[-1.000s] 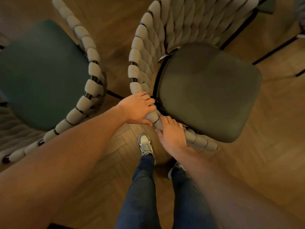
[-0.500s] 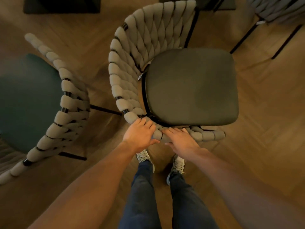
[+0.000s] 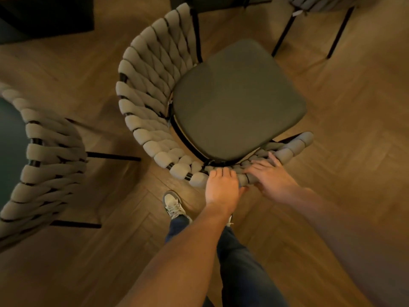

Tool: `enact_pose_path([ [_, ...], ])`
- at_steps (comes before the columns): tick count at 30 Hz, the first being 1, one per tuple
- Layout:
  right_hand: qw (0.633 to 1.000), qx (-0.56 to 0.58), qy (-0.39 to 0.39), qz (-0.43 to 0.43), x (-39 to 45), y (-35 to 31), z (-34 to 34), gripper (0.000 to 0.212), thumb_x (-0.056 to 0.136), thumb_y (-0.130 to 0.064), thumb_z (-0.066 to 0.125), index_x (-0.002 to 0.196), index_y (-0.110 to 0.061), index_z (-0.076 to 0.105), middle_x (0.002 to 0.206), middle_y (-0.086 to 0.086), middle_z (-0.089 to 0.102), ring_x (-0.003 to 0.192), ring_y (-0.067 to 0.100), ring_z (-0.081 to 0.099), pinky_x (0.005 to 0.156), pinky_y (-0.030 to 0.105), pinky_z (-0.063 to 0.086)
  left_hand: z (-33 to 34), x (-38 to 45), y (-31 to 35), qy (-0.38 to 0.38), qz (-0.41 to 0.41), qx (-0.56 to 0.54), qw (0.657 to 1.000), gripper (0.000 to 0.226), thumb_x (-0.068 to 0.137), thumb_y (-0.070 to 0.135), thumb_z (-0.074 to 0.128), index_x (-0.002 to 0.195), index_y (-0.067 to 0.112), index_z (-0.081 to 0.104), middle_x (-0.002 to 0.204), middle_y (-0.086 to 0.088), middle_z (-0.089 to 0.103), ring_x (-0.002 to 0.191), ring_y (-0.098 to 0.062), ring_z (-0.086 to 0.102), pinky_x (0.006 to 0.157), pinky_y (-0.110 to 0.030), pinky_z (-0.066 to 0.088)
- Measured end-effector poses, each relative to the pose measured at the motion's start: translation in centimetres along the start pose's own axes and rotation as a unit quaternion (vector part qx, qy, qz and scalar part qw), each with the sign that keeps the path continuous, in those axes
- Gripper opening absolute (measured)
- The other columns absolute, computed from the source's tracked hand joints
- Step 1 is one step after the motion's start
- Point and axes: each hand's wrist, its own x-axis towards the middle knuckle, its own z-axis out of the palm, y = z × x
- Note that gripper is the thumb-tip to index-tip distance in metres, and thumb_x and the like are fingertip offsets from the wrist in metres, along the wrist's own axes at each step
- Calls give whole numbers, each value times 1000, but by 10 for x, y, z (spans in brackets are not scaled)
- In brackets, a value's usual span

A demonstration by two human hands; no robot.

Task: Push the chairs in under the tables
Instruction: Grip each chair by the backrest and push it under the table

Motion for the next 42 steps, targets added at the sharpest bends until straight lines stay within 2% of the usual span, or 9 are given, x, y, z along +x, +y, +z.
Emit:
enact_pose_path([
  [7, 991, 39, 48, 120, -33, 41, 7, 57, 87, -5, 57, 138, -29, 51, 147, -7, 47, 152, 16, 14, 120, 44, -6, -7, 21, 49, -5, 94, -18, 995, 53, 100, 51, 39, 133, 10, 50, 133, -10, 57, 123, -27, 50, 104, -39, 35],
  [11, 919, 212, 232, 237, -37, 13, 23, 49, 83, -6, 68, 129, -21, 60, 146, 4, 46, 146, 24, 27, 121, 48, 17, -16, 30, 25, -14, 155, -22, 988, 44, 101, 48, 38, 127, 16, 53, 129, -6, 58, 122, -24, 50, 102, -40, 36],
  [13, 792, 363, 358, 336, -38, -15, 24, 55, 83, -6, 69, 134, -18, 53, 146, 6, 43, 139, 25, 36, 116, 44, 32, -23, 29, 1, 22, 143, -34, 989, 41, 101, 46, 37, 122, 18, 57, 123, -3, 60, 117, -22, 51, 99, -39, 37],
  [17, 362, 726, 329, 483, -22, -60, 16, 64, 94, -16, 66, 148, -23, 32, 142, 6, 43, 135, 26, 41, 110, 38, 36, -34, 23, -69, 134, 11, -144, 980, 27, 99, 37, 46, 106, 17, 62, 106, -2, 62, 102, -20, 55, 89, -39, 45],
  [18, 283, 773, 291, 487, -16, -68, 16, 69, 94, -18, 65, 152, -23, 27, 145, 8, 42, 133, 27, 43, 112, 43, 36, -36, 23, -90, 164, -47, -197, 965, 23, 98, 34, 49, 102, 16, 63, 102, -2, 62, 96, -19, 57, 85, -40, 48],
  [20, 203, 809, 257, 488, -3, -83, 14, 70, 93, -18, 67, 152, -23, 29, 139, 9, 46, 122, 27, 48, 109, 49, 42, -39, 24, -128, 202, -174, -304, 915, 15, 97, 29, 53, 98, 16, 61, 97, -3, 63, 87, -18, 61, 77, -40, 54],
  [25, 113, 839, 238, 476, 32, -110, 17, 67, 92, -18, 69, 149, -24, 34, 139, 11, 48, 121, 32, 53, 103, 53, 47, -53, 47, -201, 170, -388, -405, 810, 25, 95, 29, 55, 108, 9, 47, 122, -13, 51, 99, -31, 54, 83, -42, 46],
  [33, 38, 839, 251, 481, 64, -114, 34, 74, 86, -22, 74, 149, -25, 36, 135, 15, 56, 111, 36, 62, 99, 58, 49, -72, 120, -256, 79, -410, -571, 707, 71, 85, 46, 69, 138, 14, 36, 129, -12, 55, 113, -34, 58, 95, -52, 51],
  [42, 63, 821, 270, 499, 69, -104, 28, 51, 98, -14, 59, 145, -16, 40, 127, 17, 59, 114, 37, 62, 99, 61, 48, -75, 128, -275, 37, -383, -538, 750, 51, 85, 39, 63, 129, 17, 47, 120, -11, 59, 103, -32, 61, 89, -51, 55],
])
